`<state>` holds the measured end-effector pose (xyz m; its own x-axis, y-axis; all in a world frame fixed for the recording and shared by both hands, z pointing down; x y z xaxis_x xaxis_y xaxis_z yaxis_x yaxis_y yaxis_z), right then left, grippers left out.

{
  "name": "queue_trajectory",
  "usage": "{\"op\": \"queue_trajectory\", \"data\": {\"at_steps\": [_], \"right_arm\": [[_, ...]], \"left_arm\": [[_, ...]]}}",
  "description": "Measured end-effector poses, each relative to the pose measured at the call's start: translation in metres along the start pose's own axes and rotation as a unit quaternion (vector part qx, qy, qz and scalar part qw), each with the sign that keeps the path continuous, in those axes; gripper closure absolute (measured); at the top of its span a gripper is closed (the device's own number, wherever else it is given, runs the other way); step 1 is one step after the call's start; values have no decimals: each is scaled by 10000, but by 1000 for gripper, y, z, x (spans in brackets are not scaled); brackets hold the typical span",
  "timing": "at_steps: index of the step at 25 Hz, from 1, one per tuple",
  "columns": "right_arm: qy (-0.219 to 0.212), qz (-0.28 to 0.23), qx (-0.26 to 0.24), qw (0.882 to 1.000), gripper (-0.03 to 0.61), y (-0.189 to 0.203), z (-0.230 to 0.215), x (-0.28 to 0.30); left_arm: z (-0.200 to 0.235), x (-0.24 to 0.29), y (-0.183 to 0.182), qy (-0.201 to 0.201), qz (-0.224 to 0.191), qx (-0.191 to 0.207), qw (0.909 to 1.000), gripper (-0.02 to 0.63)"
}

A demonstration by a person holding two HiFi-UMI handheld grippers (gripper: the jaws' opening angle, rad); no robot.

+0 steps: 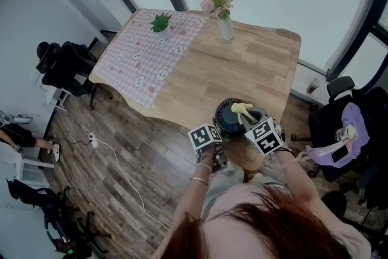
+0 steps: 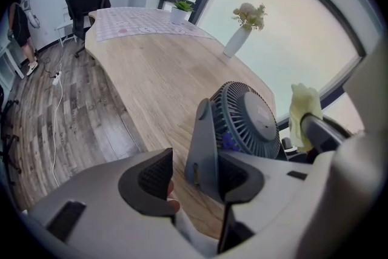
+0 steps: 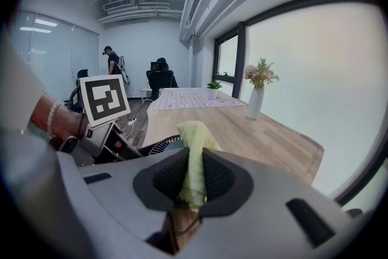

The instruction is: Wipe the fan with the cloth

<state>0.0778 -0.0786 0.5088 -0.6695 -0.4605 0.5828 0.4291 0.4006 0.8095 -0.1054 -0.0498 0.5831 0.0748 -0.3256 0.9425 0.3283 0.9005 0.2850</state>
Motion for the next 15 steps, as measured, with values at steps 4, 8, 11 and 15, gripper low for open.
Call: {"op": "queue_trajectory", "data": {"at_steps": [4,8,11,15], "right_arm": [[-30,-89,-9,10000,528,-3,4,-5],[-23,-237,33,9997,528,1,2,-12],[-95,-332,154,9993,526,3,5,-18],[-219,-489,265,9982,528,6,7,-27]], "left_arm": [[-1,-9,1,50,-133,-11,9999,442],[-3,-20,5,30,-323,11,9995,442],[-1,-30,8,-23,-503,-49,9987,442],[-2,-43,12,-73,-738,-89,9972,442]]}}
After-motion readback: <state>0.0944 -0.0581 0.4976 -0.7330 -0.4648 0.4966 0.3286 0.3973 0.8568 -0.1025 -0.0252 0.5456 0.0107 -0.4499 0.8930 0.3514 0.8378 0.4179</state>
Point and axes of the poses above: the fingertips, and each gripper's own axes: x forward along the fingers, z to its left, y out of its underside, the point moved 8 cm from there along -x, backward along the fingers, and after that the axes turned 12 degrees about -y, right-handed, at the moved point
